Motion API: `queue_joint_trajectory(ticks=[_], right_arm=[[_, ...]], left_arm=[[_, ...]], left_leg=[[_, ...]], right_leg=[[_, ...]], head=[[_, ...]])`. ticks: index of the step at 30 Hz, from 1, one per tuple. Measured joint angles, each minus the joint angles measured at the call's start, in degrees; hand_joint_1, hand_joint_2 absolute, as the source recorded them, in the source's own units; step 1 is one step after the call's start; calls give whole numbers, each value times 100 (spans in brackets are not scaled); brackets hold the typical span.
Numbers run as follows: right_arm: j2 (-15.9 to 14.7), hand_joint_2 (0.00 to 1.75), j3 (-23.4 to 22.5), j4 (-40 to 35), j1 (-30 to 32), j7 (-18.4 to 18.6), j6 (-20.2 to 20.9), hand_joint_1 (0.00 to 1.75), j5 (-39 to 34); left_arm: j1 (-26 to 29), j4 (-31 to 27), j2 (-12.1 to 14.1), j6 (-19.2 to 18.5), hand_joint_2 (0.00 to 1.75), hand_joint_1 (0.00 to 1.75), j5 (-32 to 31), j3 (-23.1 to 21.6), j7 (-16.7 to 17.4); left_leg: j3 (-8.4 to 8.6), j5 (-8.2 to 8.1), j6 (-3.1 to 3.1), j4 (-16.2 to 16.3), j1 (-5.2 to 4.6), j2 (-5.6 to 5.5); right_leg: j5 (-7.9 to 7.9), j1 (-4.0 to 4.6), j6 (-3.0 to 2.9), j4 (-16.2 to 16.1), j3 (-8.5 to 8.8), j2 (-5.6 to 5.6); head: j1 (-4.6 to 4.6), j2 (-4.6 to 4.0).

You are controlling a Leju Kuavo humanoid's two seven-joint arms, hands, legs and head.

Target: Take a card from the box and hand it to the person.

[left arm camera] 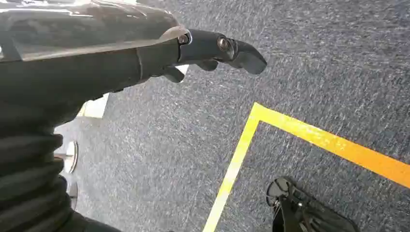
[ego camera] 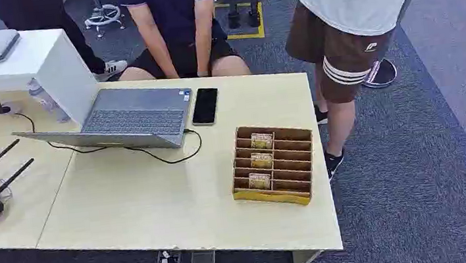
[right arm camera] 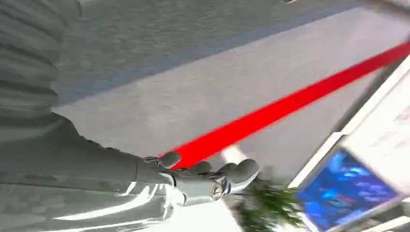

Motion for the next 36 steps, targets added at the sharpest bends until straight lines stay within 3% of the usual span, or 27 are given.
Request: queue_joint_trajectory(ticks=[4, 8, 9, 10, 11, 13, 24, 28, 31, 33, 34, 36], right_arm=[[127, 175, 597, -712, -33, 66, -7, 0, 190], [277, 175, 1259, -1305, -86, 146, 26, 33, 414], [321, 175, 1425, -1431, -107, 171, 39, 33, 474], [371, 175, 1613, -1559, -123, 190, 44, 98, 550], [413, 175, 1786, -1667, -137, 210, 57, 140, 616], [518, 175, 2160, -1878, -175, 264, 94, 148, 773], [1139, 175, 4033, -2583, -433, 829, 265, 157, 1834], [1401, 175, 4625, -2626, -520, 1148, 398, 162, 2317], [1563, 175, 4996, -2591, -634, 1379, 562, 148, 2695], [1639, 175, 5227, -2507, -735, 1545, 714, 148, 2919], [1681, 175, 5333, -2447, -792, 1618, 789, 159, 3001], [1766, 175, 5587, -2266, -905, 1789, 968, 161, 3142]], left_arm=[[1, 2, -15, 7, 175, 0, 22, 41, -35], [-1, 2, -22, 7, 175, 0, 55, 55, -78], [-2, 2, -22, 7, 175, 0, 61, 55, -90], [-2, 2, -26, 7, 175, 0, 66, 55, -101], [-2, 4, -28, 7, 175, 0, 72, 55, -107], [-4, 9, -28, 7, 175, 0, 79, 57, -124], [-16, 9, -28, -48, 175, 0, 66, 52, -227], [-34, 9, -17, -103, 175, 0, 52, 50, -238], [-39, 9, -7, -138, 175, 0, 15, 50, -238], [-42, 9, 7, -166, 175, 0, 0, 50, -238], [-42, 9, 13, -168, 175, 0, -9, 50, -238], [-47, 9, 22, -188, 175, 0, -17, 50, -238]], left_leg=[[-1, 2, 2, 0, 0, -1], [0, 2, 2, 0, 1, 0], [0, 2, 2, 0, 1, -1], [0, 2, 2, 0, 1, -1], [0, 3, 2, -1, 1, -1], [1, 3, 2, -1, 1, -1], [1, 4, 0, -1, 2, -1], [2, 4, 0, -1, 2, 1], [2, 4, 0, -1, 2, 1], [2, 4, 0, -1, 2, 1], [2, 4, 0, -1, 2, 2], [2, 5, -1, -1, 2, 2]], right_leg=[[0, 0, 0, 2, 0, -1], [0, 1, 0, 3, 0, -1], [0, 1, 0, 3, 0, -1], [0, 1, 0, 3, 0, -1], [0, 1, 0, 4, 0, -1], [0, 1, 0, 5, 0, -1], [0, 2, -1, 7, -3, 0], [0, 2, -1, 8, -4, 1], [0, 2, -1, 8, -4, 1], [0, 2, -1, 8, -4, 2], [0, 2, -1, 8, -4, 2], [0, 2, -1, 8, -4, 2]], head=[[2, 0], [0, 0], [-2, 0], [-2, 0], [4, 0], [-2, 0], [0, 0], [0, 0], [-7, 0], [4, 0], [4, 0], [2, 0]])
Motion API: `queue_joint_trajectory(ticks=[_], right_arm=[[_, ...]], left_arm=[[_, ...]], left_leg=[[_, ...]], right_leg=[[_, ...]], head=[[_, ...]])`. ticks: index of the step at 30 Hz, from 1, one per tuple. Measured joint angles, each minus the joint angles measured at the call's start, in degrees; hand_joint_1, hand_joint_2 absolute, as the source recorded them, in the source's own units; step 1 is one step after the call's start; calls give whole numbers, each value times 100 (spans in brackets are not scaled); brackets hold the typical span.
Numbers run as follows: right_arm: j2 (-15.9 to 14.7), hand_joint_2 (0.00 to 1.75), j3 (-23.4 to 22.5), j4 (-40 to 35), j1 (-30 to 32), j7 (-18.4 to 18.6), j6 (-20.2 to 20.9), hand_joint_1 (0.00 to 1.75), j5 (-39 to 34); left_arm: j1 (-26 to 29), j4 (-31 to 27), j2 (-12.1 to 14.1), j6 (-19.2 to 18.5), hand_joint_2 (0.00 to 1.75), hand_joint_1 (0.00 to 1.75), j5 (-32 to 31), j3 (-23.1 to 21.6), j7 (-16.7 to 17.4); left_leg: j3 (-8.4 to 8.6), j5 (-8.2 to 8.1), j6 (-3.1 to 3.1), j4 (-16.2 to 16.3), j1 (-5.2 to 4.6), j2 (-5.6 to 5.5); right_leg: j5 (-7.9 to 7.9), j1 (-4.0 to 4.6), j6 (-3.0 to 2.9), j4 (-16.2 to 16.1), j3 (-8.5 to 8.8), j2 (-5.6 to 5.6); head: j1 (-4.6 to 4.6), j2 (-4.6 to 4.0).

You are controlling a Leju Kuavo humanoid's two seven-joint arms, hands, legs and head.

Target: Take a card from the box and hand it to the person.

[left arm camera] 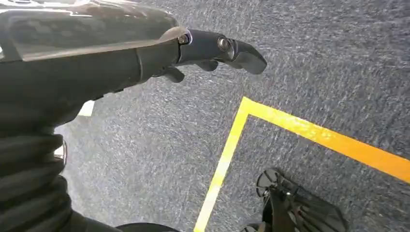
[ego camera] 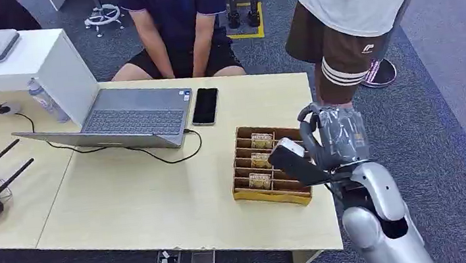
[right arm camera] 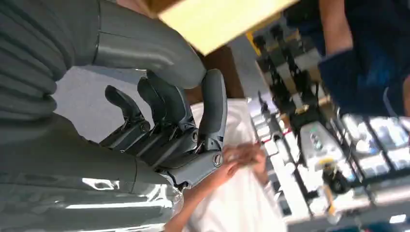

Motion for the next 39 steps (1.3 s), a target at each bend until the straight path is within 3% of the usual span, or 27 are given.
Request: queue_joint_trajectory(ticks=[7, 13, 22, 24, 28, 29, 30, 32, 39], right_arm=[[210, 175, 750, 577, -267, 479, 394, 145, 315], [256, 175, 1063, 908, -436, 650, 532, 148, 359], [269, 175, 1168, 1142, -510, 901, 564, 140, 274], [254, 175, 1168, 1159, -499, 956, 564, 127, 250], [210, 175, 1168, 1166, -411, 1030, 560, 127, 241], [197, 175, 1164, 1166, -381, 1039, 558, 119, 239], [186, 175, 1157, 1166, -355, 1054, 556, 98, 236], [164, 175, 1144, 1166, -299, 1080, 551, 91, 236], [103, 175, 1142, 1163, -167, 1122, 551, 98, 236]], left_arm=[[1, 0, 24, -35, 175, 0, -35, -2, -9], [3, 0, 33, -31, 175, 0, -35, -2, 20], [8, 0, 48, -116, 175, 0, -79, -7, 11], [10, 0, 57, -158, 175, 0, -92, -9, 4], [11, 0, 74, -184, 175, 0, -96, -9, 4], [12, 0, 76, -184, 175, 0, -98, -9, 4], [12, 0, 76, -186, 175, 0, -103, -11, 4], [12, 0, 79, -203, 175, 0, -109, -11, 11], [15, 0, 81, -227, 175, 0, -112, -11, 20]], left_leg=[[-2, 1, -2, 0, 1, -1], [-2, 1, -2, 0, 1, -1], [-1, 2, -2, 0, 1, 0], [-1, 2, -2, 0, 1, 0], [-1, 1, -2, 1, 1, 0], [-1, 1, -2, 1, 1, 0], [-1, 1, -2, 1, 1, 0], [-1, 1, -2, 1, 1, 0], [-1, 1, -2, 1, 1, 0]], right_leg=[[0, 1, 0, 1, -2, 0], [0, 0, 0, 0, -2, -1], [0, 1, 0, 1, -4, 0], [0, 1, 0, 0, -5, 0], [0, 1, 0, 0, -5, 0], [0, 1, 0, 0, -5, 0], [0, 1, 0, 0, -6, 0], [0, 1, 0, 0, -6, 0], [0, 1, -1, 0, -5, 0]], head=[[-5, 0], [2, 0], [-2, 0], [0, 0], [0, 0], [0, 0], [0, 0], [0, 0], [0, 0]])
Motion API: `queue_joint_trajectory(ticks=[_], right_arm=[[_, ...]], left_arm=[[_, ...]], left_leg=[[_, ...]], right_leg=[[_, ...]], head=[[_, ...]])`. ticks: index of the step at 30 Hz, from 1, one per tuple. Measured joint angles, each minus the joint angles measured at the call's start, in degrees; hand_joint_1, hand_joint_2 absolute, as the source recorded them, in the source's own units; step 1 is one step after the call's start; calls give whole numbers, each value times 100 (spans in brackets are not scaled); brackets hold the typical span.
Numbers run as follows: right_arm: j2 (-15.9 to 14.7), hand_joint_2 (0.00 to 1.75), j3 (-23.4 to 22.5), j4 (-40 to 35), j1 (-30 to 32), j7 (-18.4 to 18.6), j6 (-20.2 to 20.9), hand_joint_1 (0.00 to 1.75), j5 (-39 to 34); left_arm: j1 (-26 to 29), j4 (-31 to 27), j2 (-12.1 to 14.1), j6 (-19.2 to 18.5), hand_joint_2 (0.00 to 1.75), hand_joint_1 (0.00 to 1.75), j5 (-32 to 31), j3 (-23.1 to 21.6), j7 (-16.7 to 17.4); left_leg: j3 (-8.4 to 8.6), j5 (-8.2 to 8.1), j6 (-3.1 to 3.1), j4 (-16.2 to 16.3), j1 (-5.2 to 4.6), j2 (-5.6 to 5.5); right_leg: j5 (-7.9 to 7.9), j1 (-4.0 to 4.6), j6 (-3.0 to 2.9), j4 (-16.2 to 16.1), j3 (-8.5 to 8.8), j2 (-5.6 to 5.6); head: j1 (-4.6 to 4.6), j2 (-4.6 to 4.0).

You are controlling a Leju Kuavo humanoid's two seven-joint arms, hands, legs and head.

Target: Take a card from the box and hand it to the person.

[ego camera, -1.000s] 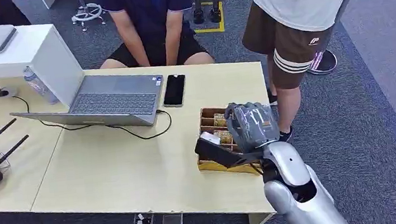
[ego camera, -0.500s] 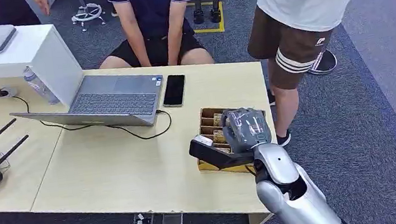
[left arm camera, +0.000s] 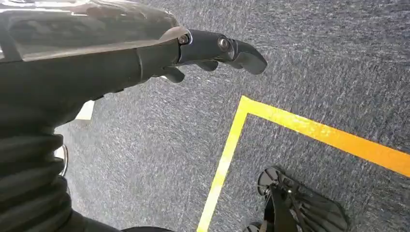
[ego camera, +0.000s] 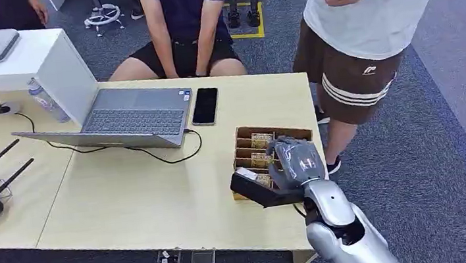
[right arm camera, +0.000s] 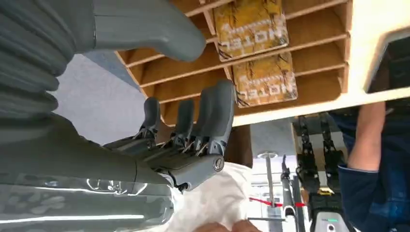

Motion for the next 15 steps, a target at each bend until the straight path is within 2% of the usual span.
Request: queue_joint_trajectory(ticks=[3, 5, 15], right_arm=[[-4, 175, 0, 2, 38, -4, 13, 99, 9], [-4, 175, 2, 4, 49, -33, 24, 108, 20], [44, 175, 15, 87, 45, -101, 72, 106, 61]], left_arm=[[1, 0, 0, -7, 175, 0, 2, 0, -33], [2, 0, 0, -7, 175, 0, 7, 0, -59], [0, 0, 0, -7, 175, 0, -2, 0, -66]], left_leg=[[0, 0, 0, 0, 0, 0], [-1, 0, 0, 0, 0, 0], [-2, 0, 0, 0, 0, 0]], right_leg=[[0, 0, 0, 0, 0, 0], [0, 0, 0, 0, 0, 0], [0, 0, 0, 0, 0, 0]], head=[[0, 0], [2, 0], [2, 0]])
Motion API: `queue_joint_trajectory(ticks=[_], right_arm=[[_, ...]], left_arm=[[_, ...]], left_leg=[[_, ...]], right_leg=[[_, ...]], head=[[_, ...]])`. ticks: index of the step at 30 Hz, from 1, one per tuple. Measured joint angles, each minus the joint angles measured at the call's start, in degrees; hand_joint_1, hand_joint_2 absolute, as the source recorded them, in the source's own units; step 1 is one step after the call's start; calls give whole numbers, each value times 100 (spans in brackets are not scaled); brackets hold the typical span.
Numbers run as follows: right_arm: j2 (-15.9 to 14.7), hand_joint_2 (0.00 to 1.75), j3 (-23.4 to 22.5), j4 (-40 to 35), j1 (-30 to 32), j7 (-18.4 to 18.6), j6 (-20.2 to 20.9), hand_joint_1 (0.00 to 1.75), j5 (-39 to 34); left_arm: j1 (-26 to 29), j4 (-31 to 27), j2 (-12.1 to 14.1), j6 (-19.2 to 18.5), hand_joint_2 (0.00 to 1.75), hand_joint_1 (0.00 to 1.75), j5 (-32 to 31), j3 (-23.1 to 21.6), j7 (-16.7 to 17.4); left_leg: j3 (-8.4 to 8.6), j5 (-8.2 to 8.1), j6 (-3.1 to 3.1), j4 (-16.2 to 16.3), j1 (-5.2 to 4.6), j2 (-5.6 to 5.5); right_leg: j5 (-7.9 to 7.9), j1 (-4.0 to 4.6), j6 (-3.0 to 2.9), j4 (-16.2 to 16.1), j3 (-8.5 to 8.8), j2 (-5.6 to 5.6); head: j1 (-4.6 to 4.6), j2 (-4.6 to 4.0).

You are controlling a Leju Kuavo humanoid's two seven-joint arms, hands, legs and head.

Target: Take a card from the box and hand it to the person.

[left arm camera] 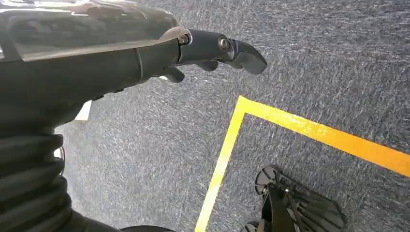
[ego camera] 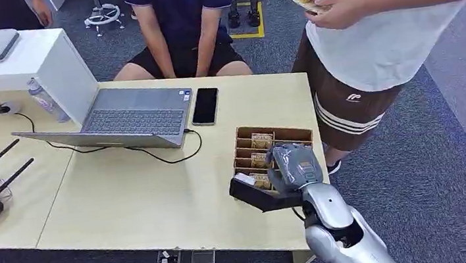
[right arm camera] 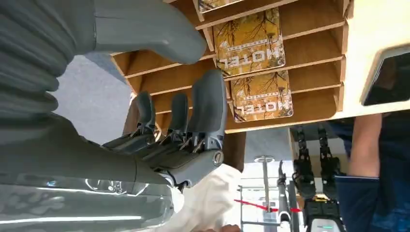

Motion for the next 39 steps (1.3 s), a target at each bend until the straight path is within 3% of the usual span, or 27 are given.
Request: queue_joint_trajectory(ticks=[23, 32, 37, 39], right_arm=[[483, 175, 442, 544, -274, -219, 175, 108, -24], [503, 175, 496, 723, -343, -210, 168, 99, -109], [503, 175, 496, 785, -351, -168, 149, 103, -127], [503, 175, 496, 804, -354, -164, 144, 94, -127]], left_arm=[[-4, 0, 2, 39, 175, 0, -52, -9, 116], [-3, 9, 2, 76, 175, 0, -31, -9, 129], [-3, 11, 2, 76, 175, 0, -31, -9, 138], [-3, 11, 2, 77, 175, 0, -31, -9, 138]], left_leg=[[0, 0, 0, 0, 0, 0], [0, 0, 0, 0, 0, 0], [0, 0, 0, 0, 0, 0], [1, 0, 0, 0, 0, 0]], right_leg=[[0, 0, 0, 1, 0, 0], [0, 0, 0, 1, 0, 0], [0, 0, 0, 1, 0, 0], [0, 0, 0, 1, 0, 0]], head=[[0, 0], [-2, 0], [0, 0], [0, 0]])
